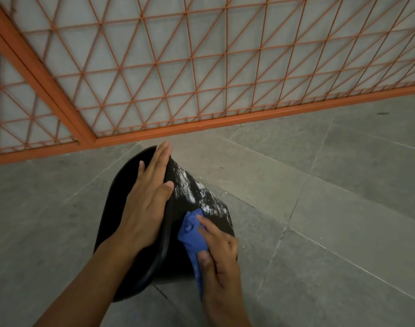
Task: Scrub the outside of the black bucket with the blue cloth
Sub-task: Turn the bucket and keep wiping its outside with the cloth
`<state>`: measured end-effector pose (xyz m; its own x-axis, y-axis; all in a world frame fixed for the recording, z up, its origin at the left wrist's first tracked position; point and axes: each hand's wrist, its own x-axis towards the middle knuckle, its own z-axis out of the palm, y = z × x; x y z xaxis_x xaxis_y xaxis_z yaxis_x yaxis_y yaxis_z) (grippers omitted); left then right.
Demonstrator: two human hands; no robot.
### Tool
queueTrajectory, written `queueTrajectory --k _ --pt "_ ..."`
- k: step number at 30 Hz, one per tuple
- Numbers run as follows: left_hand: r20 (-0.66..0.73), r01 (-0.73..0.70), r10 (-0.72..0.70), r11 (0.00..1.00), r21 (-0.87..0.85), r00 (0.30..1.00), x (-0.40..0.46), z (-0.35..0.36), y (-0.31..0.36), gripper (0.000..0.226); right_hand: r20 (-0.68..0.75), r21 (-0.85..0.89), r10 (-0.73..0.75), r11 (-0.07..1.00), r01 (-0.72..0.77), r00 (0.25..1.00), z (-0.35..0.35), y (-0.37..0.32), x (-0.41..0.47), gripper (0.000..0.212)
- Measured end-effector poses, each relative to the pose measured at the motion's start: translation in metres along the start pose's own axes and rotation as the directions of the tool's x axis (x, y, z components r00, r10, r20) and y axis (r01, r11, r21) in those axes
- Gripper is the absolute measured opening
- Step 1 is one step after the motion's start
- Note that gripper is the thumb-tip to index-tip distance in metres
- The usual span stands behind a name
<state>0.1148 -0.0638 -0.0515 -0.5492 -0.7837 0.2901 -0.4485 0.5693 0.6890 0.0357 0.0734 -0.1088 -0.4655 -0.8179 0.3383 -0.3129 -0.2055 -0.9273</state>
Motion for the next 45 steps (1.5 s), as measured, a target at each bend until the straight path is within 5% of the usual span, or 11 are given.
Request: queueTrajectory --k 6,11,15,22,27,31,34,38,41,45 --pt "-0.003 0.03 -0.03 0.999 0.017 1.0 0.002 -0.002 0.002 0.068 0.047 0.065 0.135 0.988 -0.137 0.99 -0.011 -0.001 0.029 0.039" --pt "0.003 0.025 -0.025 1.0 0.011 1.0 0.002 -0.003 -0.003 0.067 0.076 0.057 0.066 0.996 -0.07 0.995 -0.007 -0.009 0.025 0.04" --pt "-0.009 0.054 -0.054 0.998 0.013 0.999 0.003 -0.006 -0.003 0.068 0.163 0.075 0.269 0.956 -0.283 0.949 -0.026 0.002 0.034 0.041" --pt "0.007 0.009 -0.009 1.0 0.016 1.0 0.001 -0.004 0.0 0.068 0.12 0.009 0.184 0.982 -0.187 0.976 -0.02 -0.011 0.033 0.041" --pt "0.001 0.005 -0.005 1.0 0.021 1.0 0.0 -0.004 0.004 0.067 -0.056 0.175 0.265 0.952 -0.252 0.963 -0.013 -0.022 0.013 0.052" --pt "0.008 0.01 -0.01 1.0 0.011 1.0 -0.001 -0.003 0.005 0.067 -0.016 -0.096 0.098 0.99 -0.099 0.995 -0.009 -0.022 0.034 0.05" --pt "0.01 0.002 -0.003 1.0 0.021 1.0 0.0 -0.002 0.008 0.066 -0.052 -0.106 0.151 0.982 -0.156 0.987 -0.007 -0.022 0.032 0.046" --pt "0.01 0.004 -0.004 1.0 -0.016 1.0 -0.002 -0.004 0.006 0.066 -0.112 -0.234 0.044 0.97 -0.069 0.993 0.005 -0.03 0.026 0.048" --pt "0.0 0.033 -0.033 0.999 0.001 0.999 -0.002 -0.004 0.008 0.062 -0.075 -0.142 0.183 0.971 -0.192 0.98 0.001 -0.026 0.044 0.044" --pt "-0.005 0.037 -0.037 0.999 0.026 0.999 0.002 -0.003 0.011 0.065 -0.116 -0.232 0.006 0.972 -0.033 0.993 0.003 -0.031 0.017 0.051"
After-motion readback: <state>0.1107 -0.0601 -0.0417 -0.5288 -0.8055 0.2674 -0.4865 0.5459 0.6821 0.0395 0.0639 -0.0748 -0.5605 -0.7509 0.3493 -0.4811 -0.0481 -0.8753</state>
